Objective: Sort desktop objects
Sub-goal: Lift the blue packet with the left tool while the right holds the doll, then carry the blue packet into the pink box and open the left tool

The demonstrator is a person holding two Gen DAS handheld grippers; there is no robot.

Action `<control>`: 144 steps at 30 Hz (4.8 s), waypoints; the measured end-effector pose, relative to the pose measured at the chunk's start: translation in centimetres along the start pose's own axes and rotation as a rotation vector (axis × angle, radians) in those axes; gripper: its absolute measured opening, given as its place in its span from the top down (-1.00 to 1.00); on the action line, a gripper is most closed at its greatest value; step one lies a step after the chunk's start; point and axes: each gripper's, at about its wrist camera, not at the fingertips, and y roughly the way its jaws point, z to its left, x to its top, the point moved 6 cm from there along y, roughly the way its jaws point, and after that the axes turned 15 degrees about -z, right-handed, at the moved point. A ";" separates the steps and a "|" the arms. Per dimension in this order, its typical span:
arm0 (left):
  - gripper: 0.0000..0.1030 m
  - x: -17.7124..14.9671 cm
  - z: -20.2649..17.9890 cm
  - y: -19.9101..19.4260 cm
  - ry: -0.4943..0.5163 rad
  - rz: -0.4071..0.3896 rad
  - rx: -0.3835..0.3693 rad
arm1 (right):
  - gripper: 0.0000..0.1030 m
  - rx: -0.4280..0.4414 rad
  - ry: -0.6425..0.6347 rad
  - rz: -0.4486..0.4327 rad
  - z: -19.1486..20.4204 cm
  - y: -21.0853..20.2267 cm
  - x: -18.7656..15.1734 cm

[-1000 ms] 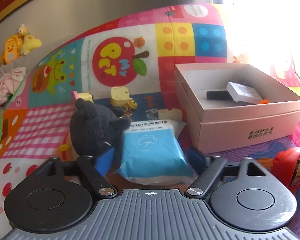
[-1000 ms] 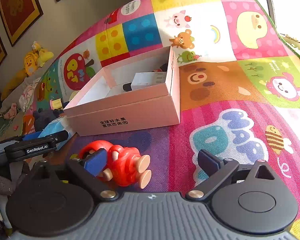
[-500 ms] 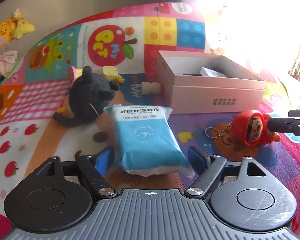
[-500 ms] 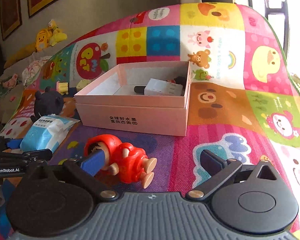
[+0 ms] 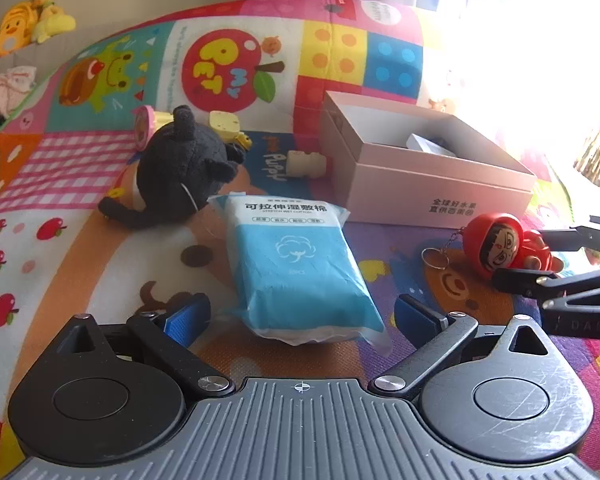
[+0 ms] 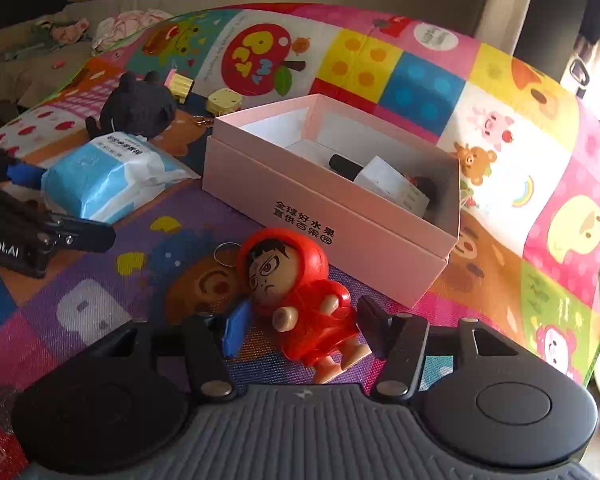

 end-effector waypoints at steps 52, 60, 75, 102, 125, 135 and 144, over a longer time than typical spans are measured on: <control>-1.00 -0.2 0.1 0.4 -0.017 0.015 0.000 | -0.02 0.133 0.358 0.187 -2.1 -0.9 -1.4; -1.00 -0.3 0.1 0.4 -0.018 0.015 0.000 | -0.53 0.072 0.178 0.069 0.1 -2.0 0.2; -1.00 -0.3 0.1 0.5 -0.016 0.016 0.001 | -0.69 -0.056 0.111 -0.010 1.1 1.0 1.2; -0.37 1.6 -0.5 4.2 0.114 0.078 0.048 | -0.01 -0.069 0.178 0.058 -1.7 1.4 -0.7; -0.17 5.9 -7.1 -6.0 0.164 -0.019 -0.224 | 0.00 0.162 0.259 -0.130 -2.0 -13.1 4.6; -0.17 13.2 -10.4 6.2 0.109 -0.051 -0.166 | 0.00 0.112 0.354 -0.206 -5.5 -12.0 3.9; -0.34 10.0 -12.2 15.4 0.042 0.078 -0.096 | 0.00 0.037 0.410 -0.134 -8.3 -9.1 0.9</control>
